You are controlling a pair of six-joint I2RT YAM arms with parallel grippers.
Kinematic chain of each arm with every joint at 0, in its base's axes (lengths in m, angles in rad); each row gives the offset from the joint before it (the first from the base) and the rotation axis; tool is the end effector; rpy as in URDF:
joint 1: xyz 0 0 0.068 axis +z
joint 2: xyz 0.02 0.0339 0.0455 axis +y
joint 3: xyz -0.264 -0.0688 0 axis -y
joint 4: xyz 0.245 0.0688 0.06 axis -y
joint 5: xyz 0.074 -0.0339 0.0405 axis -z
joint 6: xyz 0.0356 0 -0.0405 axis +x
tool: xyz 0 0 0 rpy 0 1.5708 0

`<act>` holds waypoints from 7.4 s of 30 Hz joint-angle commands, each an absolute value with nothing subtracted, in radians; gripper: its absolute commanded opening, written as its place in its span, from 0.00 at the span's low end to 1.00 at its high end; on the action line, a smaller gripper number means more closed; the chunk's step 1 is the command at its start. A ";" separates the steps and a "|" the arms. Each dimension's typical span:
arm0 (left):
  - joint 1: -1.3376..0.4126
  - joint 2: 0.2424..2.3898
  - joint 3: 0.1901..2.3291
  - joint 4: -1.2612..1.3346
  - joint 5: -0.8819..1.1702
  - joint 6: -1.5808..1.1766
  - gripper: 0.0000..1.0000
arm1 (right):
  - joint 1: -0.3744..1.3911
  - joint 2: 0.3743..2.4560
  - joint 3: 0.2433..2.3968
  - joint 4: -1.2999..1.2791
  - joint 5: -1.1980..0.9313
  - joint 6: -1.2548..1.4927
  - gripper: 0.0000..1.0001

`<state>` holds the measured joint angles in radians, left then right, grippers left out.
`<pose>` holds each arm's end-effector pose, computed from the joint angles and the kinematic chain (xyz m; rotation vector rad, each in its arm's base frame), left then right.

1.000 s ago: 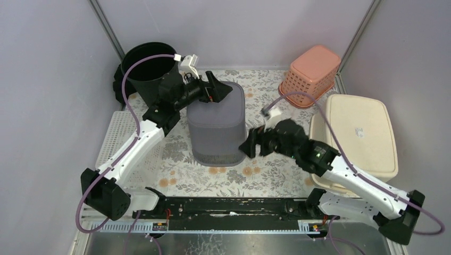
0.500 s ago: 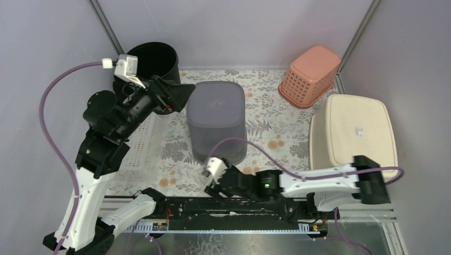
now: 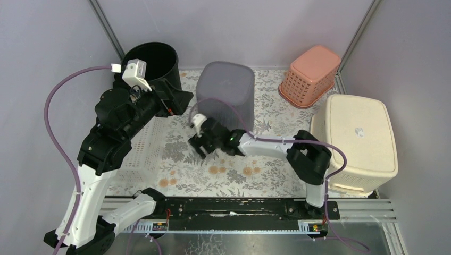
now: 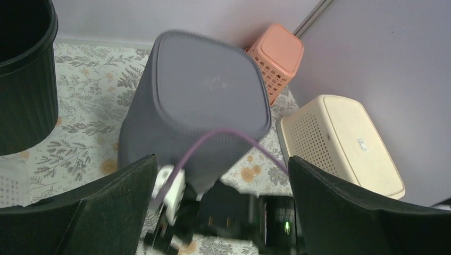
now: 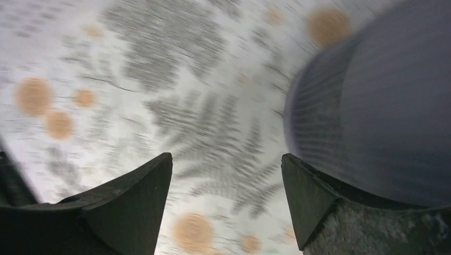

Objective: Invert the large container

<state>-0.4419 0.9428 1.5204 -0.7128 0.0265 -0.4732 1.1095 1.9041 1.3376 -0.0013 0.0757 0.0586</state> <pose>0.1315 -0.0633 0.4964 -0.0072 1.7566 -0.6984 0.1972 0.3907 0.2232 -1.0627 1.9237 0.5948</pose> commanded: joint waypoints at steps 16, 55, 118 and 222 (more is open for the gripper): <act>-0.372 1.239 1.537 -0.663 -0.180 -0.392 1.00 | 0.803 1.757 1.186 -0.019 0.187 0.163 0.83; -0.197 1.978 1.968 -0.702 -0.428 -0.056 0.45 | 0.410 1.500 0.993 0.094 -0.094 0.368 0.80; -0.481 1.199 1.008 -0.184 0.260 -0.694 0.62 | 0.405 0.777 0.758 -0.400 -0.061 0.459 0.87; -0.416 1.284 0.837 -0.280 -0.063 -0.615 1.00 | 0.383 1.094 1.271 -0.330 -0.478 0.517 0.63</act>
